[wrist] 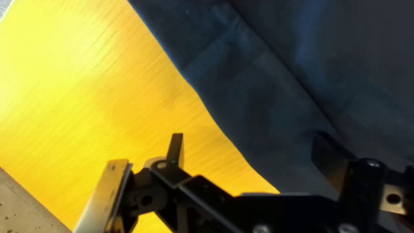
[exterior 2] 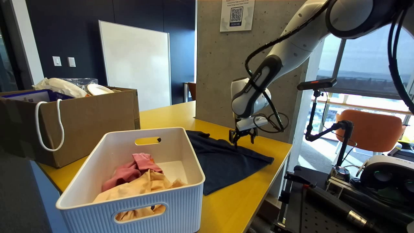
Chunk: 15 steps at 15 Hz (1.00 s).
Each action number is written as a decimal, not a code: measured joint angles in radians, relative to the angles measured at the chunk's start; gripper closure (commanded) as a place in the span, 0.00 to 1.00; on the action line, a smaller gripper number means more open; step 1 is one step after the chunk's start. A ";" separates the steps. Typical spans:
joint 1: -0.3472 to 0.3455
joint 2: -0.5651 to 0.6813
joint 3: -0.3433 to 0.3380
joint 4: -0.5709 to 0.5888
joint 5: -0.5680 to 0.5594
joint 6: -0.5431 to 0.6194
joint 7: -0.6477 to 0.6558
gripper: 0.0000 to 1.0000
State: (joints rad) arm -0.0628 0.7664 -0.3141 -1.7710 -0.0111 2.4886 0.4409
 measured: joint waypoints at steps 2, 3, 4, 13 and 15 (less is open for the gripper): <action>0.006 0.000 0.000 0.001 -0.005 0.028 0.000 0.00; 0.011 0.000 0.000 0.004 -0.005 0.038 0.000 0.00; 0.017 0.001 0.000 0.009 -0.005 0.045 0.000 0.00; 0.027 0.082 0.007 0.095 -0.004 0.048 0.000 0.00; 0.027 0.101 0.008 0.110 -0.004 0.050 0.000 0.00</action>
State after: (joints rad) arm -0.0355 0.8672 -0.3064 -1.6608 -0.0152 2.5382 0.4411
